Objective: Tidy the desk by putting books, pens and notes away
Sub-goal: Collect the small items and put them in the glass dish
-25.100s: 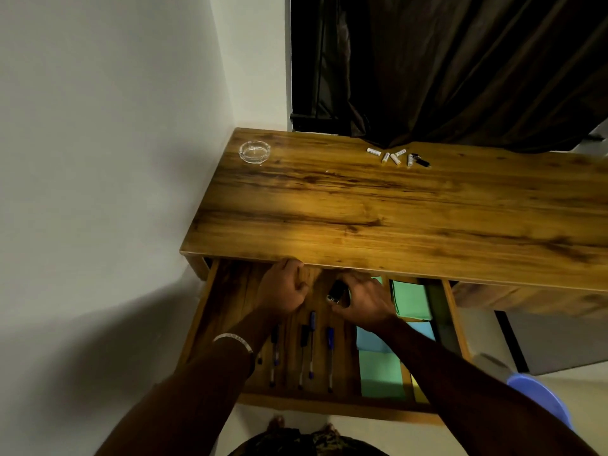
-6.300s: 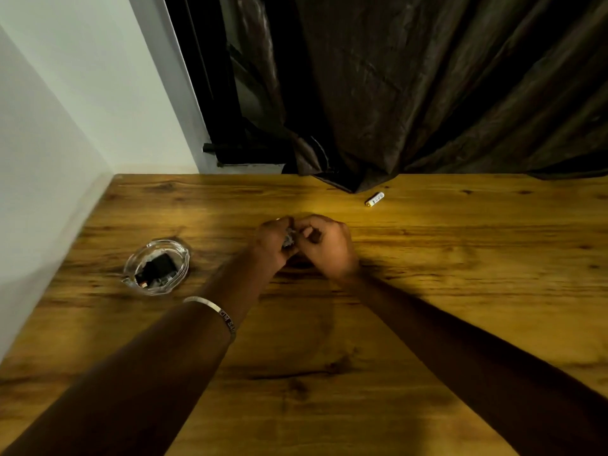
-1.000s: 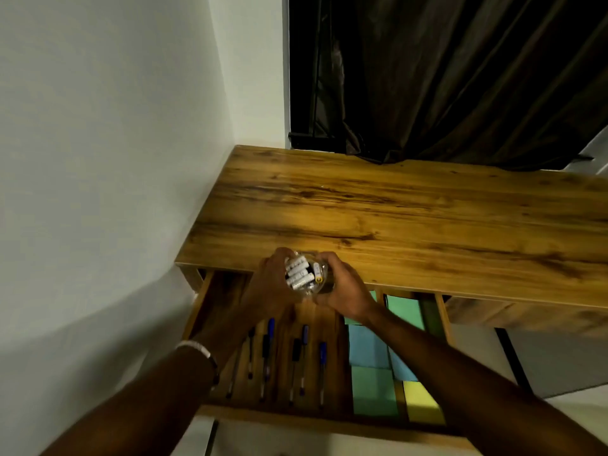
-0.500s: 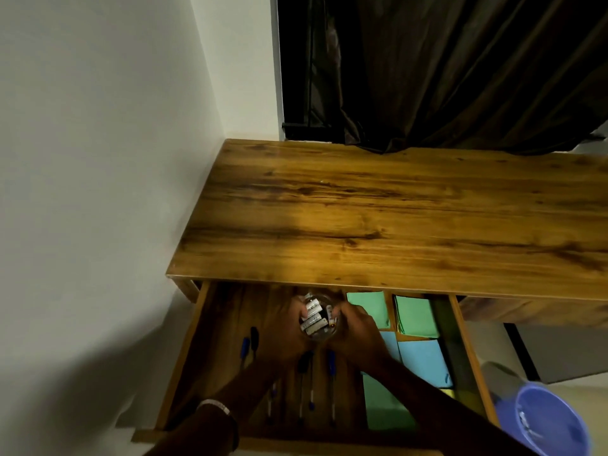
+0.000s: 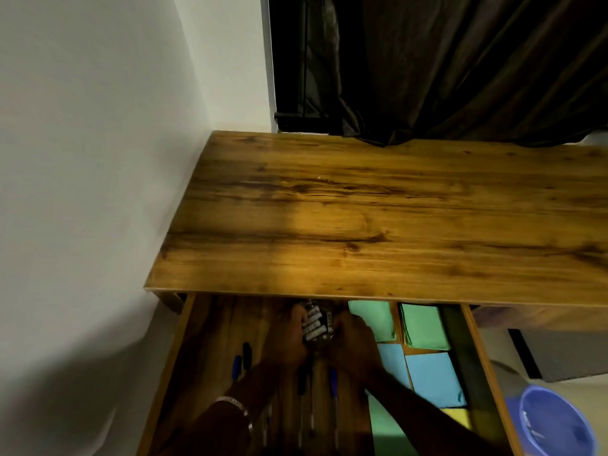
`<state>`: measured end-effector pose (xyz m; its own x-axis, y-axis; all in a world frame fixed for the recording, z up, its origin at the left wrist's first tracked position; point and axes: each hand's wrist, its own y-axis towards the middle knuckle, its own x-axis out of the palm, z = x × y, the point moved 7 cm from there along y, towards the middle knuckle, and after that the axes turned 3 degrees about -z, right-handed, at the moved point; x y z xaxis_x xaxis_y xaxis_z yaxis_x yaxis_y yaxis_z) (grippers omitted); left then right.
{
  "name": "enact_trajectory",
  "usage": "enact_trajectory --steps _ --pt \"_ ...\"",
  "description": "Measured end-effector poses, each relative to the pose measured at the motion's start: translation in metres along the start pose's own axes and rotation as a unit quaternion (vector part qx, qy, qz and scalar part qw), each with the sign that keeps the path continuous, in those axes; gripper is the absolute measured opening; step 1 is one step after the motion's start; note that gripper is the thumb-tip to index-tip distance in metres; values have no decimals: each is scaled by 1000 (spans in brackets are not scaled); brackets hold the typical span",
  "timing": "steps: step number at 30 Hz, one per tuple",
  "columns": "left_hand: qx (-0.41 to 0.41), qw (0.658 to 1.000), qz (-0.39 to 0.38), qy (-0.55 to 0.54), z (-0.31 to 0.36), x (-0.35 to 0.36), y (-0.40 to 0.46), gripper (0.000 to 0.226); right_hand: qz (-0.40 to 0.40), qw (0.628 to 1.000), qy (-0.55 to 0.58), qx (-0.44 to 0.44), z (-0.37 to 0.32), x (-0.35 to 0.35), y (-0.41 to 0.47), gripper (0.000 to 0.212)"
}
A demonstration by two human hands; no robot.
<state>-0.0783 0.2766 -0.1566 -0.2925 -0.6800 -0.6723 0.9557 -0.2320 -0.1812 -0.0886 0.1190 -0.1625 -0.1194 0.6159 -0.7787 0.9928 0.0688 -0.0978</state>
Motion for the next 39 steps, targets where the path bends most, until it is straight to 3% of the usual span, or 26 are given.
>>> enact_trajectory --steps 12,19,22,24,29,35,39 --pt "-1 997 -1 -78 -13 8 8 30 -29 998 44 17 10 20 10 82" --pt "8 996 6 -87 -10 7 4 37 -41 997 66 6 10 22 5 83" --pt "20 996 16 -88 -8 4 4 28 -34 998 50 -8 5 20 2 78" --pt "29 997 33 -63 -4 -2 2 30 -23 999 26 -13 -1 16 1 75" --pt "48 998 26 -21 7 -14 -13 48 -3 999 -45 7 -12 1 -14 96" --pt "56 990 99 81 23 -30 -42 45 -25 995 -100 3 -19 -8 -42 74" --pt "61 984 95 139 34 -29 -62 38 -77 991 -106 31 -28 -15 -64 69"
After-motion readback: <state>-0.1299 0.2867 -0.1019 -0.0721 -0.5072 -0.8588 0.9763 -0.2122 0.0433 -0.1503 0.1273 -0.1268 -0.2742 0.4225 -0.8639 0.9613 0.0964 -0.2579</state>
